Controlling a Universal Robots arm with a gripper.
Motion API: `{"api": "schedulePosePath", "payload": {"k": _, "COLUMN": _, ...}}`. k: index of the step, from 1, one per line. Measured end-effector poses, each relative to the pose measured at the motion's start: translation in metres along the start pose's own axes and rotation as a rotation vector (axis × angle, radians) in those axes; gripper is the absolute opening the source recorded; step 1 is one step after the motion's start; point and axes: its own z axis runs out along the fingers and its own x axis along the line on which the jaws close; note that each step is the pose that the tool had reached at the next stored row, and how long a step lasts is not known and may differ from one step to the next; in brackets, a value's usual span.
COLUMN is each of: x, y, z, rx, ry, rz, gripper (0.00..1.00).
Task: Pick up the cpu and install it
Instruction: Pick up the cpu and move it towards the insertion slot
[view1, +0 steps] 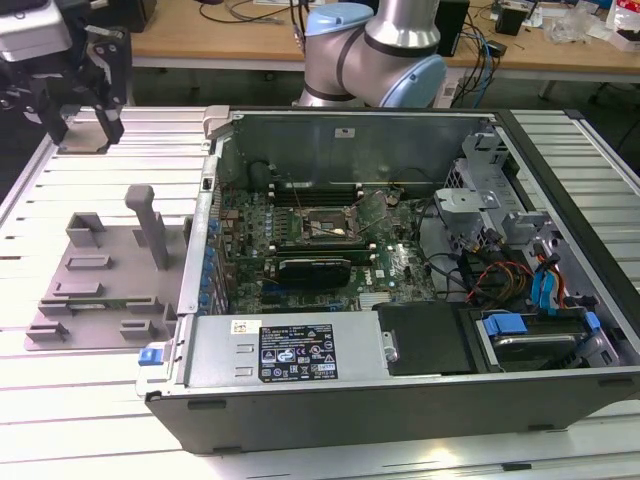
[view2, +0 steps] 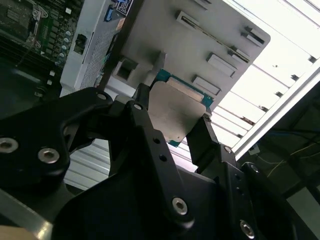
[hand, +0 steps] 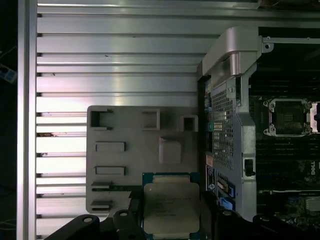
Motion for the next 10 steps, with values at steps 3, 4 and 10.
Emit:
{"api": "schedulePosePath", "payload": {"k": 3, "x": -0.0089, "y": 0.0001, "z": 0.0004, "rx": -0.0001, "ry": -0.0001, "rz": 0.000, "gripper": 0.55}}
{"api": "schedulePosePath", "payload": {"k": 4, "x": -0.0133, "y": 0.0001, "z": 0.0006, "rx": -0.0001, "ry": -0.0001, "rz": 0.000, "gripper": 0.55}}
{"api": "schedulePosePath", "payload": {"k": 10, "x": -0.0287, "y": 0.0002, "z": 0.0012, "rx": 0.0000, "ry": -0.0001, "rz": 0.000, "gripper": 0.55}}
